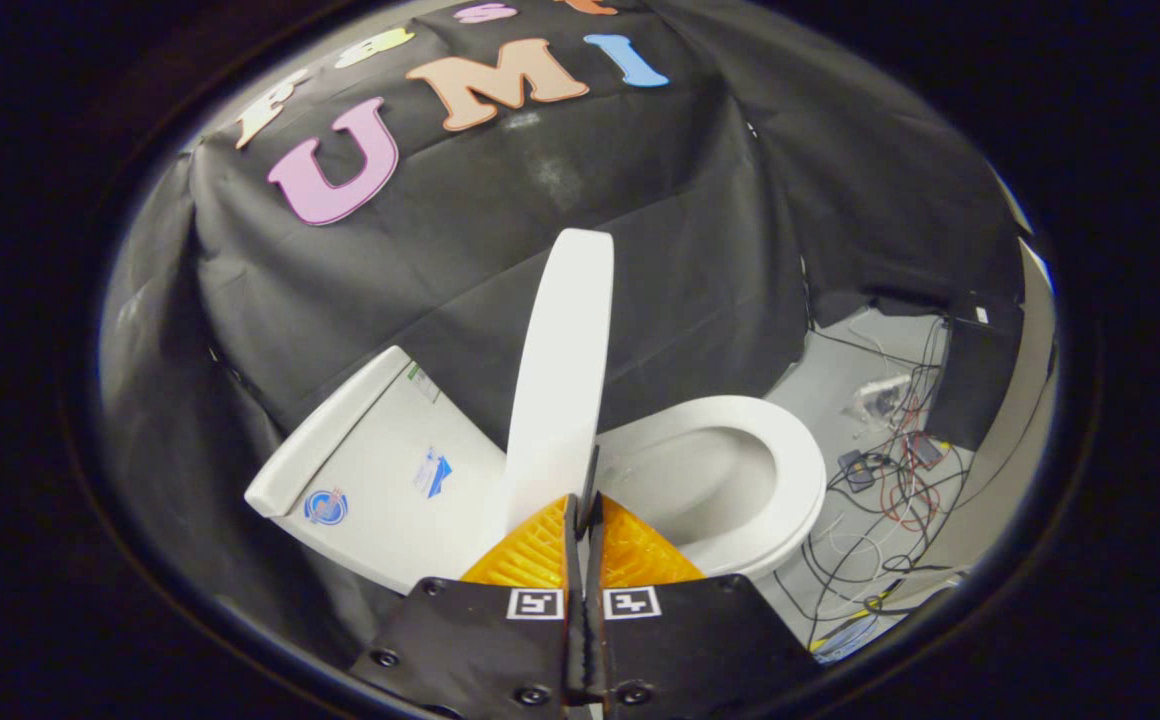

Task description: Open the toilet lid.

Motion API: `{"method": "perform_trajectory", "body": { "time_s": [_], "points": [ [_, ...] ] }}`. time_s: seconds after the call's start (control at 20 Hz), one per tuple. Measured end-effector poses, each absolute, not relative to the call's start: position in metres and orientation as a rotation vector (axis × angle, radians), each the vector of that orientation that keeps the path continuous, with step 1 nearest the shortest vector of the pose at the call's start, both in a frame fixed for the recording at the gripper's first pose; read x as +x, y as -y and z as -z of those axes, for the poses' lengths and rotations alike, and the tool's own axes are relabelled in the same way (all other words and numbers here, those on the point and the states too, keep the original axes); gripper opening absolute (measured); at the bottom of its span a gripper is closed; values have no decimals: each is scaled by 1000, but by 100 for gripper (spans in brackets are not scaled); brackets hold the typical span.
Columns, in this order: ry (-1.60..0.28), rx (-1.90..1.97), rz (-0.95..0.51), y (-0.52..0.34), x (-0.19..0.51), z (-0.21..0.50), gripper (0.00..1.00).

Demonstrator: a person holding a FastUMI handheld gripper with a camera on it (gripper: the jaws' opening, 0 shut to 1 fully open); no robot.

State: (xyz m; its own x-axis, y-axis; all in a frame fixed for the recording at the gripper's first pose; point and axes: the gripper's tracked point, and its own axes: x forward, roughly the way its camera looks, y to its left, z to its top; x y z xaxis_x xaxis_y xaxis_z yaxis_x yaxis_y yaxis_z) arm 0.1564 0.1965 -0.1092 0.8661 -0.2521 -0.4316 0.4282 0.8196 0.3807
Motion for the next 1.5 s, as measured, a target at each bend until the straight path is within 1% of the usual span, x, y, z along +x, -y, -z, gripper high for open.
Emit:
{"method": "perform_trajectory", "body": {
  "time_s": [1.15,1.5],
  "points": [
    [-361,313,346,-250,183,70,1],
    [-356,332,344,-266,193,62,0]
  ]
}}
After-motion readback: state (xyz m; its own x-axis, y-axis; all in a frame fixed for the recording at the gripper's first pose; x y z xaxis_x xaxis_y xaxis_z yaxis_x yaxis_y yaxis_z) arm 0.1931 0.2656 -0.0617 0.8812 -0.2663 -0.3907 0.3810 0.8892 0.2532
